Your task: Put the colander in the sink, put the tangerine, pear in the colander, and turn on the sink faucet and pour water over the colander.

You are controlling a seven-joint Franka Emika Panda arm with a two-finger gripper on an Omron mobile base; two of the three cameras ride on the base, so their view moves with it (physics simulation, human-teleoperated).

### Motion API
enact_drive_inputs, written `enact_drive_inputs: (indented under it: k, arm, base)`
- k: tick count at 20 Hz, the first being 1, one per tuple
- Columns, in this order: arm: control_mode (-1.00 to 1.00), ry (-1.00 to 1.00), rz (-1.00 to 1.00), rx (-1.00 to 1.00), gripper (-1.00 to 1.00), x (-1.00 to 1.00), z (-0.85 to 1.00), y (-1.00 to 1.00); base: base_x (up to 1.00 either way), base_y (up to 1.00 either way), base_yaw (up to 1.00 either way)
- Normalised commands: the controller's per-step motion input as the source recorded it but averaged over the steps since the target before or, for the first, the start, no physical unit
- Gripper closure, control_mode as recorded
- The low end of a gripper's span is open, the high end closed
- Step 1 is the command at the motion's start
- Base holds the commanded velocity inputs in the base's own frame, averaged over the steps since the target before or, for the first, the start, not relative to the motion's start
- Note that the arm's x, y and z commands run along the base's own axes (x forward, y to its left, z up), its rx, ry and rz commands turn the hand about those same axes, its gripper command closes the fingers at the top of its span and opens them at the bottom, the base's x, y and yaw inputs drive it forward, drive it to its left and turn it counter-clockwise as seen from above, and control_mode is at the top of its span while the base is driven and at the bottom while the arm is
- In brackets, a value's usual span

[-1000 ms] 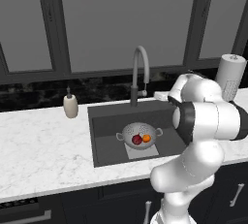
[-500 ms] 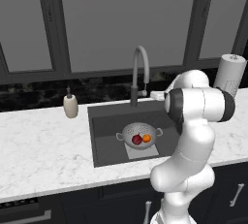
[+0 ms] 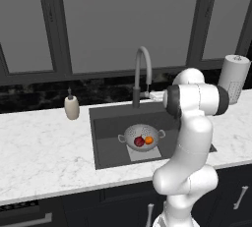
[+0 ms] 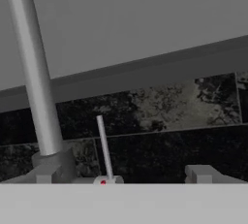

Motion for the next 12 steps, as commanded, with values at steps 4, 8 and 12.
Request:
enact_drive_inputs:
  k: [4,8,12]
  arm:
    - [-1.00,-0.07,-0.01,0.00,-1.00,0.16,0.00,0.07]
    - [-1.00,-0.06,0.00,0.00,-1.00,0.15,0.00,0.01]
    - [-1.00,-0.01,0.00,0.00,-1.00,0.12,0.00,0.00]
  base:
    - [0.00,0.00,0.00]
    - [0.00,0.00,0.00]
    - [0.00,0.00,0.00]
